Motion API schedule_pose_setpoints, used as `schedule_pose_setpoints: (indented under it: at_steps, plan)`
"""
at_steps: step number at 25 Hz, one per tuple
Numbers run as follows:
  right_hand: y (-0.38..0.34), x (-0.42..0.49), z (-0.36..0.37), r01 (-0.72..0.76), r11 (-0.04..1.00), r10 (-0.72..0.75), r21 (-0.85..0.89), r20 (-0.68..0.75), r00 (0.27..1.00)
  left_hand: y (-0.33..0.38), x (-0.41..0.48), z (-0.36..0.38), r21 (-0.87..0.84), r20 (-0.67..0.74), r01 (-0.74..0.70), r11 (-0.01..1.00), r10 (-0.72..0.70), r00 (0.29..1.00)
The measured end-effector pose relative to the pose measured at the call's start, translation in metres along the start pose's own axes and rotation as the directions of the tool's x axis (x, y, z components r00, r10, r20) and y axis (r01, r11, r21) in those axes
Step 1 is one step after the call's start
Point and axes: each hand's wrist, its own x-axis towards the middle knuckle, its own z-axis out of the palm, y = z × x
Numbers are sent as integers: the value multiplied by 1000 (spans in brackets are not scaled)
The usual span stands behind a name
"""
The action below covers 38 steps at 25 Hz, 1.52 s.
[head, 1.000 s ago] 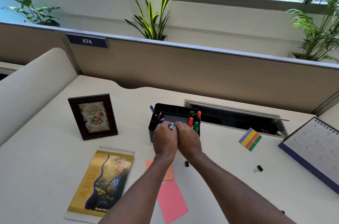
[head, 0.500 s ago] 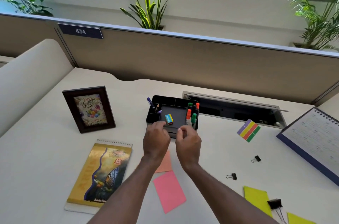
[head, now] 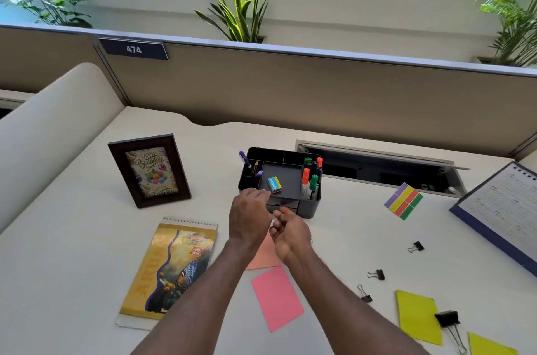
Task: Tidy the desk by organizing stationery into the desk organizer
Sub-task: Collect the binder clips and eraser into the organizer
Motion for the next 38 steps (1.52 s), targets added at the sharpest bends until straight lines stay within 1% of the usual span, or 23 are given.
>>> schedule_pose_setpoints:
  at_steps: [5,11,15,21,25,30,36,38]
  plan:
    - [9,8,4,-59,994,50,92,91,995,0,3,3,-44,7,36,998,-36,999]
    - [11,15,6,-60,979,40,196,106,994,1,0,0,-2,7,17,1000,-17,1000]
    - [14,10,3,-93,965,56,246,154,987,2,0,1,33,28,22,999,-23,999]
    - [25,7,-14,-140,972,114,188,142,983,2,1,1,50,29,59,997,-60,998]
    - [28,3,-19,-148,975,130,164,117,985,4,3,-4,2,34,59,998,-59,998]
    - [35,-5,-25,-162,974,148,160,94,985,5,4,-6,-60,60,114,992,-110,992]
    - [38,-5,-27,-168,976,155,137,96,983,4,2,-6,-67,65,98,993,-94,993]
    - [36,-5,-29,-174,979,164,110,92,982,3,2,-5,-39,31,35,999,-34,999]
